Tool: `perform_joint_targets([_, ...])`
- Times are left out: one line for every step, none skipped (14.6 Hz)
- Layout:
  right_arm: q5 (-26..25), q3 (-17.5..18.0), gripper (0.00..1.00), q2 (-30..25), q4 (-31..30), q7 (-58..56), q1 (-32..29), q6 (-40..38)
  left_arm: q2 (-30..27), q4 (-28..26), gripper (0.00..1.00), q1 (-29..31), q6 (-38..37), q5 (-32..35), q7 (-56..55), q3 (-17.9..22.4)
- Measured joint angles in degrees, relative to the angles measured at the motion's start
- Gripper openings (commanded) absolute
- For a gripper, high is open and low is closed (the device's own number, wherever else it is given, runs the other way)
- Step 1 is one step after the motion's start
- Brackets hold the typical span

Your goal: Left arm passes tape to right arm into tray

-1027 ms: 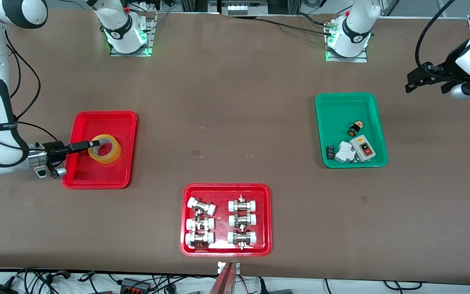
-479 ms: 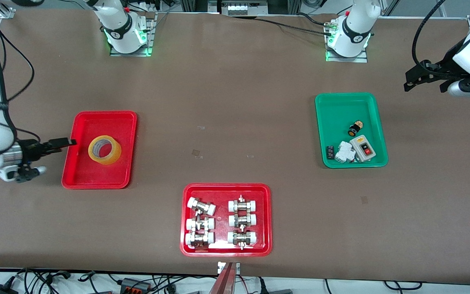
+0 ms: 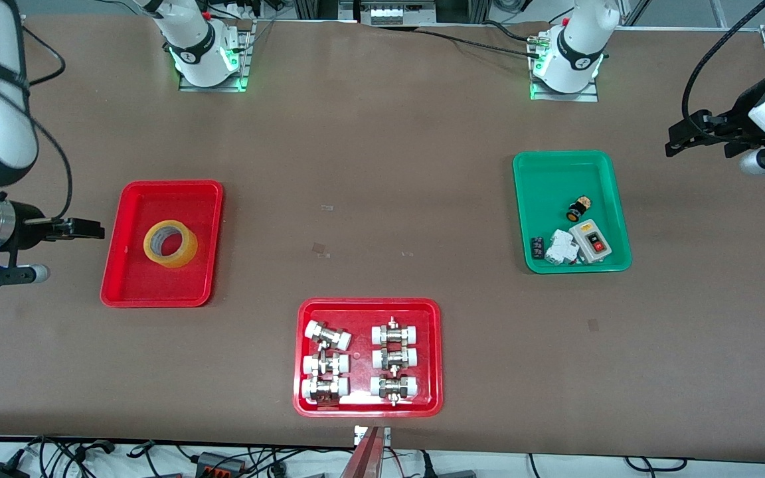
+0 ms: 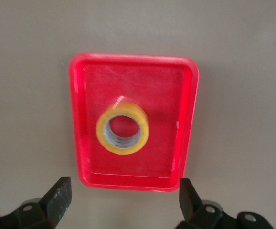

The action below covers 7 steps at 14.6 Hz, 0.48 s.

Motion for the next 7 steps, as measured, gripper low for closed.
perform_joint_targets([-0.13,0.01,1.00,-0.85,0.46,0.21,0.33,0.04,0.13,0.01,1.00,0.04,0.00,0.00,0.00,0.00])
perform_joint_targets([-0.24,-0.03,1.00,-1.22,1.74,0.22,0.29,0.04,0.28,0.01,1.00,0.05,0.00,0.00,0.00,-0.02])
perform_joint_targets([-0.31,-0.10,1.00,-1.33,3.44,0.24,0.20,-0.16,0.38,0.02,1.00,0.05,0.00,0.00,0.00,-0.08])
perform_joint_targets([-0.31,-0.18,1.00,-1.35,4.81,0.48,0.17,-0.64,0.43,0.03,1.00,0.05,0.00,0.00,0.00,-0.09])
perform_joint_targets([-0.31,-0.27,1.00,-1.37,5.67,1.02,0.16,-0.83,0.44,0.04,1.00,0.06,0.00,0.00,0.00,-0.09])
perform_joint_targets([-0.31,-0.37,1.00,-1.40,6.23,1.41,0.14,-0.80,0.44,0.06,1.00,0.06,0.08,0.00,0.00,-0.09])
perform_joint_targets([-0.31,-0.49,1.00,-1.41,6.59,1.57,0.12,-0.70,0.44,0.08,1.00,0.06,0.25,0.00,0.00,-0.10])
